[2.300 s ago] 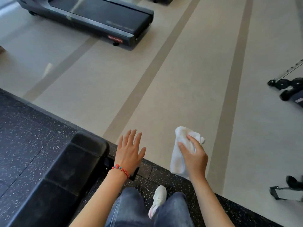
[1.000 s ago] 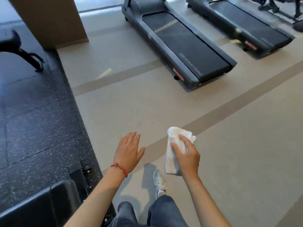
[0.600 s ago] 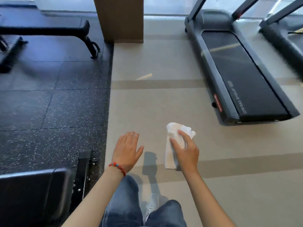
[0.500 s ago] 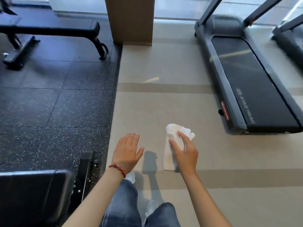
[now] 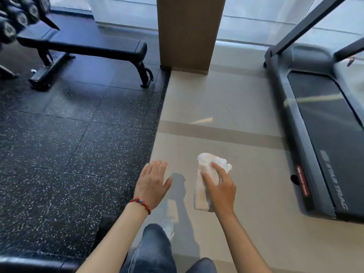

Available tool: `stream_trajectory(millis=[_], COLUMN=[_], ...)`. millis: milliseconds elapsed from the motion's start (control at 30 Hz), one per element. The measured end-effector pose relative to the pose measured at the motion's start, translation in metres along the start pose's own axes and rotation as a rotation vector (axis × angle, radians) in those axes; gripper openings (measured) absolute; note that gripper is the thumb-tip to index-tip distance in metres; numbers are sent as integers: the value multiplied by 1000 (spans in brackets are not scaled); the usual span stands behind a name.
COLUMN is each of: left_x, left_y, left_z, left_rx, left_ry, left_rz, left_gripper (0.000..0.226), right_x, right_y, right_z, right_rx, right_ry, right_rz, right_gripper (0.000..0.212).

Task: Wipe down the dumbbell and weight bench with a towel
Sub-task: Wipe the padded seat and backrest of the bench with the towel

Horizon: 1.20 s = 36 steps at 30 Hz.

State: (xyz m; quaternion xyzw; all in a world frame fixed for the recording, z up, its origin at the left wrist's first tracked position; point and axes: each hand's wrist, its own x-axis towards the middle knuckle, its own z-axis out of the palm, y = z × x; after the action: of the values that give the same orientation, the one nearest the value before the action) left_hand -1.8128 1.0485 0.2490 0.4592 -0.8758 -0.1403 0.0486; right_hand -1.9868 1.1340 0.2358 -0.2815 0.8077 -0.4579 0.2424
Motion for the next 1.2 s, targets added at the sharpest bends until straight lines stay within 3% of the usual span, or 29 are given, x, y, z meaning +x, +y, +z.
stream_trajectory(millis=[100, 467, 800, 1200], left_x=[53, 219, 369, 502], left_y=[-28, -88, -132, -262], left_z=[-14, -29, -67, -103], left_rx=[-36, -60, -78, -86], left_ry=[18, 72, 115, 146], left_rz=[-66, -206, -349, -408], left_gripper=[64, 63, 62, 58], right_x=[43, 213, 387, 490], right_y=[-26, -88, -172, -257], right_z=[30, 116, 191, 345], right_rx=[15, -27, -151, -176], right_ry=[-21, -135, -282, -358], right_rz=[14, -17, -222, -267], right_gripper=[31, 31, 37, 37])
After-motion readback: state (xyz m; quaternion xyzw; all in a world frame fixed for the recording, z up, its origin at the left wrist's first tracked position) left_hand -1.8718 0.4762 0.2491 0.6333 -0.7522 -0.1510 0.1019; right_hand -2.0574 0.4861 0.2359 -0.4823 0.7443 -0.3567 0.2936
